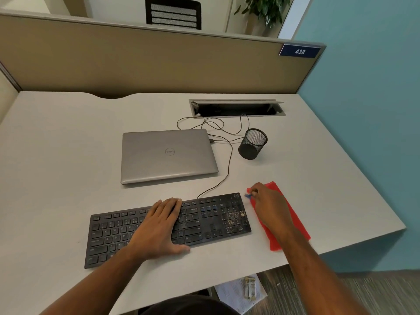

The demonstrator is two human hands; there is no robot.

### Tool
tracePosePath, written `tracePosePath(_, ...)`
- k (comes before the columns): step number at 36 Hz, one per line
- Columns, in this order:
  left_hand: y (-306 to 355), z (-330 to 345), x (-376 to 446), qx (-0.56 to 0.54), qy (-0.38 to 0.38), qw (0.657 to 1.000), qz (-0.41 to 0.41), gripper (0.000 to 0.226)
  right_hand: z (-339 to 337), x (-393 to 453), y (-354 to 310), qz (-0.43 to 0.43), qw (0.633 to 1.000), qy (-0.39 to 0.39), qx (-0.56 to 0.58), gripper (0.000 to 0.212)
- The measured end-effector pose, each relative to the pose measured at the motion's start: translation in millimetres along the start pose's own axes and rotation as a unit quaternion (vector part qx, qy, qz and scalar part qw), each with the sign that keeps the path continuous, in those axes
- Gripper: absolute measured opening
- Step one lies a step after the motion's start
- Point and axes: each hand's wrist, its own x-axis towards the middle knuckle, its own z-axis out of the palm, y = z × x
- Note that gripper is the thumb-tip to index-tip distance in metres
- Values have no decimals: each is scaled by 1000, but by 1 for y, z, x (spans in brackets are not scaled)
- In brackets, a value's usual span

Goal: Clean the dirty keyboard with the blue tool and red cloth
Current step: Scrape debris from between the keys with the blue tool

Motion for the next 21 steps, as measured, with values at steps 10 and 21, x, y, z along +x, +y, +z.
tracePosePath(10,-1,0,0,-6,-10,1000,-6,138,-1,0,2,-26,998,-65,1,15)
tracePosePath(21,-1,1,0,-8,-2,1000,-5,138,-4,-2,-5,-41,997,-69,0,8)
